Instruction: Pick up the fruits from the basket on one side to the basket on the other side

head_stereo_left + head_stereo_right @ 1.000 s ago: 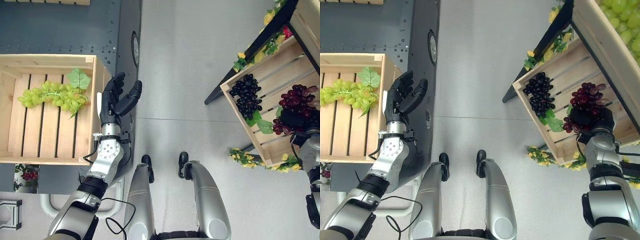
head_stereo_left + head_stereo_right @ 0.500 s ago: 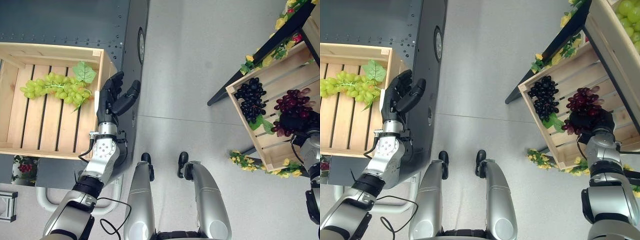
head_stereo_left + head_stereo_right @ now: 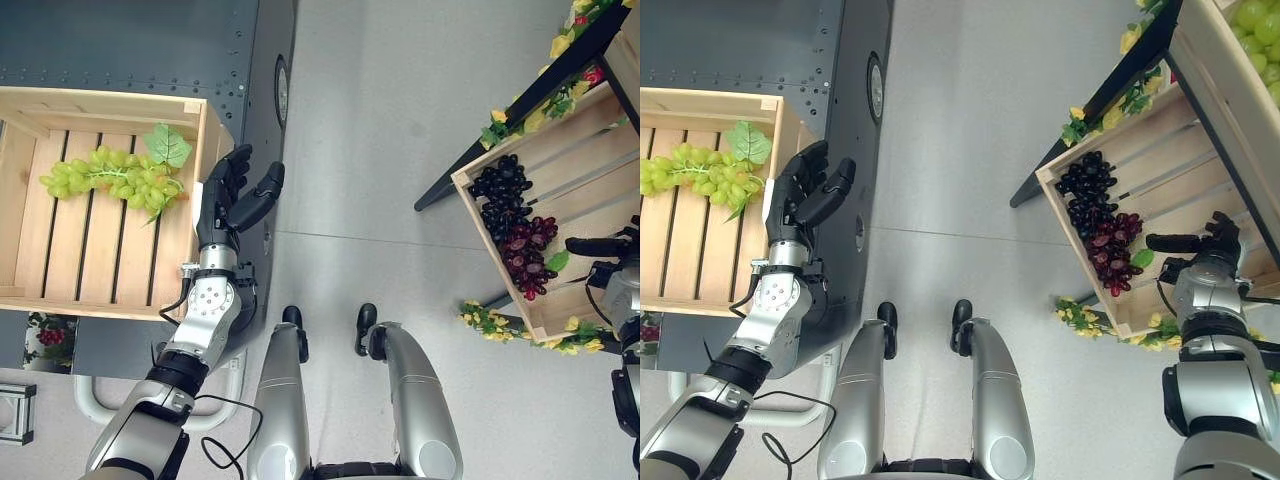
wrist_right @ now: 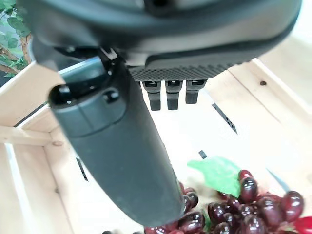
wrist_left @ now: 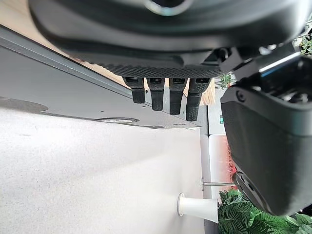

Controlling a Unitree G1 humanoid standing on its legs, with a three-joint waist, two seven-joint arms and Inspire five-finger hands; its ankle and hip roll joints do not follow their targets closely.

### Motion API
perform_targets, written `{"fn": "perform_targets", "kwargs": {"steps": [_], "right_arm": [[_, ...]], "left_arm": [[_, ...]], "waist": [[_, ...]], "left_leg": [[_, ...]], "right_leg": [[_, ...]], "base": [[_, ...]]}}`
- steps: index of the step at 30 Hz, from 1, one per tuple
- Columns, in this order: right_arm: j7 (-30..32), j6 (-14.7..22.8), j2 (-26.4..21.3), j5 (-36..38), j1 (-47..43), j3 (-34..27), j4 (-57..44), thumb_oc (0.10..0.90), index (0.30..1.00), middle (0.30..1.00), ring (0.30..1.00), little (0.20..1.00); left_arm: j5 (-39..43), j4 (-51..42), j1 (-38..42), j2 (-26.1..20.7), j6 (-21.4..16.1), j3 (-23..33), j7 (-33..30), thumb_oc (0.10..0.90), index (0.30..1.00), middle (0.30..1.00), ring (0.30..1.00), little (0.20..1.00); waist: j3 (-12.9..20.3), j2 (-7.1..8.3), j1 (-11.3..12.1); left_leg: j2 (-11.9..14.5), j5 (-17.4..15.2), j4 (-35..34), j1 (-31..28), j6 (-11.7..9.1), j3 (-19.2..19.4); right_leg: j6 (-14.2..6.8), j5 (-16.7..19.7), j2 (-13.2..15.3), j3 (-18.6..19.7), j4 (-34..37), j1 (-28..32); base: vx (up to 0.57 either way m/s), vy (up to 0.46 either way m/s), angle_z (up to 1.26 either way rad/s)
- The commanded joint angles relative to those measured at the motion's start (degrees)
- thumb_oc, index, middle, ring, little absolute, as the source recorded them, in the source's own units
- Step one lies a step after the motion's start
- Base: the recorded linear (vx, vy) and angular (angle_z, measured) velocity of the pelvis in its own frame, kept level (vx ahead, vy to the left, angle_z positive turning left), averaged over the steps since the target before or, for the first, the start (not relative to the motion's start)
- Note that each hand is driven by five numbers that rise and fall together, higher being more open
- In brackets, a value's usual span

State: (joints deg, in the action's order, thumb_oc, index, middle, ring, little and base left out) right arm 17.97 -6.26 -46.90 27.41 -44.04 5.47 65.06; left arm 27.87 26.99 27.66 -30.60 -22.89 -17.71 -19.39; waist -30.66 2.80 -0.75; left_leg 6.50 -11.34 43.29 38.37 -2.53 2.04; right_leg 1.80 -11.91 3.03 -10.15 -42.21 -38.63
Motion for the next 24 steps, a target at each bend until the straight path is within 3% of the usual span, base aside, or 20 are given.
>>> {"fn": "perform_targets", "kwargs": {"steps": [1, 11, 16, 24], "right_arm": [[5.6, 4.8, -9.0, -4.0, -2.6, 2.3, -1.3, 0.8, 0.9, 0.9, 0.9, 0.9], [-1.3, 12.3, -2.5, -10.2, 3.4, 7.7, -18.0, 0.8, 0.9, 0.9, 0.9, 0.9], [-3.0, 13.0, 1.6, -8.7, 7.7, 8.3, -24.4, 0.8, 0.9, 0.9, 0.9, 0.9], [-4.2, 13.5, 6.1, -10.3, 12.3, 9.1, -28.5, 0.8, 0.9, 0.9, 0.9, 0.9]], "left_arm": [[-0.2, -7.0, 3.4, -1.9, -6.0, -0.6, -0.6, 0.8, 0.9, 0.9, 0.9, 0.9], [-11.5, -6.7, 4.5, -2.2, -5.0, -0.8, -5.7, 0.8, 0.9, 0.9, 0.9, 0.9], [-18.7, -7.1, 5.4, -4.5, -3.3, -1.5, -10.6, 0.8, 0.9, 0.9, 0.9, 0.9], [-26.1, -17.2, 4.9, -6.9, -6.7, 1.6, -18.0, 0.8, 0.9, 0.9, 0.9, 0.9]], "waist": [[0.9, 0.82, -0.2], [0.9, -0.66, -1.1], [0.9, -0.95, -1.4], [0.9, -2.05, -0.3]], "left_leg": [[-2.3, -3.0, 0.0, -4.1, 3.3, 5.2], [-3.1, -1.1, -5.2, -8.0, 3.1, 6.9], [-3.4, -0.2, -7.5, -9.3, 3.2, 7.5], [-4.4, 0.1, -8.5, -9.9, 3.3, 6.8]], "right_leg": [[-0.9, 2.1, -0.1, 0.6, 3.3, 6.1], [-0.9, 2.3, 0.7, 1.4, 6.6, 8.7], [-1.1, 2.2, 1.3, 1.3, 7.4, 9.2], [-0.9, 1.9, 2.8, 0.5, 7.3, 9.9]], "base": [[0.02, 0.055, -0.02], [0.02, 0.058, -0.02], [0.02, 0.031, 0.08], [0.02, 0.024, 0.05]]}}
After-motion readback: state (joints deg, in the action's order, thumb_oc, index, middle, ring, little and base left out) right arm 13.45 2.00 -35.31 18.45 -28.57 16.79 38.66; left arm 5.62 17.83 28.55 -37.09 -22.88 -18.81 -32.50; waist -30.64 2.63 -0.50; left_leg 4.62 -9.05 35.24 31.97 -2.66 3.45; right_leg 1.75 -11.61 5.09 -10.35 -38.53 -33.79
